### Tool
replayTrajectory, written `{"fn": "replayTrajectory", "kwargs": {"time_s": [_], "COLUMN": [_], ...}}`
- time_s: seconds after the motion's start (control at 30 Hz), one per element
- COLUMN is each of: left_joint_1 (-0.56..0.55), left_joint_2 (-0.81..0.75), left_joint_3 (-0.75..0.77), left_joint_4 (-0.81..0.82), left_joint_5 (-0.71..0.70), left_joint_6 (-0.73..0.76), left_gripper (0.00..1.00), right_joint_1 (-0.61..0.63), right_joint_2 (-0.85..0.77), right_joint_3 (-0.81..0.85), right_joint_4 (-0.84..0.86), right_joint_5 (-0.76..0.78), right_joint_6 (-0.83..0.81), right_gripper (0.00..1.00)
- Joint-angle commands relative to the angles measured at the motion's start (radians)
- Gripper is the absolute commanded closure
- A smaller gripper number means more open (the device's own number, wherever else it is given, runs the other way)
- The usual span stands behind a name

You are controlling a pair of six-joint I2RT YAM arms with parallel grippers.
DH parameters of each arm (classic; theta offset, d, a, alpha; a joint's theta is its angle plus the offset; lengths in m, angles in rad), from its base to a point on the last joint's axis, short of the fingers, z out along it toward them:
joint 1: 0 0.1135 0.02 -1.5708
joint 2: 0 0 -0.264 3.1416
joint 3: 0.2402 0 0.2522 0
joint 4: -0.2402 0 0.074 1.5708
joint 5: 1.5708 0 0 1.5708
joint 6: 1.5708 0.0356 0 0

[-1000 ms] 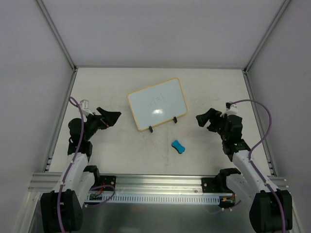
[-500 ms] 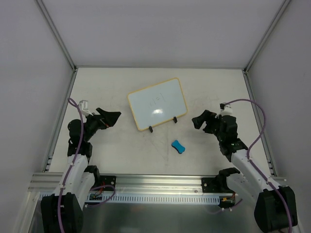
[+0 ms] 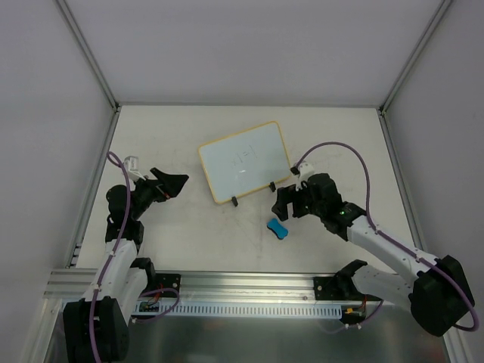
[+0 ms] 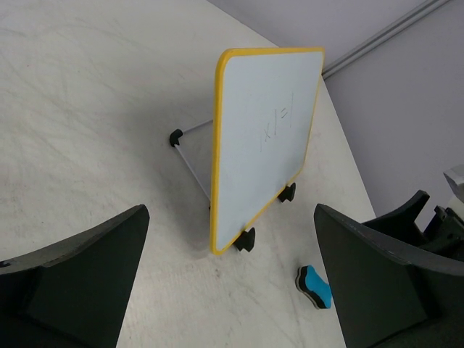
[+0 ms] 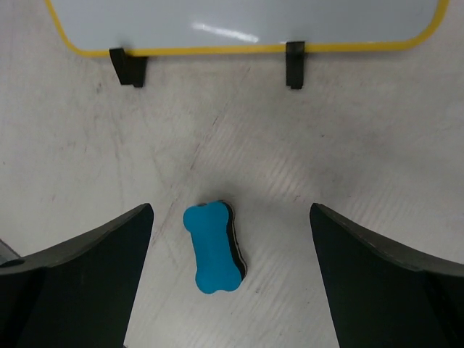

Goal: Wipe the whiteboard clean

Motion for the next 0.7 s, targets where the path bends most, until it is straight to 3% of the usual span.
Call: {"fn": "replayTrajectory", "kwargs": {"time_s": [0.0,0.13,0.17,0.37,0.53,0.67], "left_joint_1": [-0.001,-0.001,-0.001,-0.001,-0.001,-0.001], "left_joint_2": [0.010,0.022,0.022,0.033,0.027,0.030], "left_joint_3": [0.018,0.019,0.021,0.019,0.013,0.011], "left_joint_4": [0.033,0.038,0.038,0.050,0.059,0.062], "left_joint_5": [0.021,0.024,0.024,0.035,0.032,0.033], "left_joint_6": [0.029,0.026,0.026,0.027,0.030,0.029], "left_gripper": [0.01,0.01,0.01,0.01,0.01,0.01], "right_joint_1": [0.074,0.168,0.177,0.229,0.237,0.261], "right_joint_2": [0.008,0.028,0.031,0.089,0.157,0.181], "right_joint_3": [0.019,0.001,-0.003,-0.010,-0.026,-0.044], "right_joint_4": [-0.070,-0.083,-0.084,-0.098,-0.081,-0.060], "right_joint_5": [0.019,0.096,0.102,0.188,0.151,0.156], "right_joint_6": [-0.049,-0.030,-0.024,0.002,0.036,0.068], "right_gripper": [0.07,0.15,0.21,0.27,0.30,0.38]}}
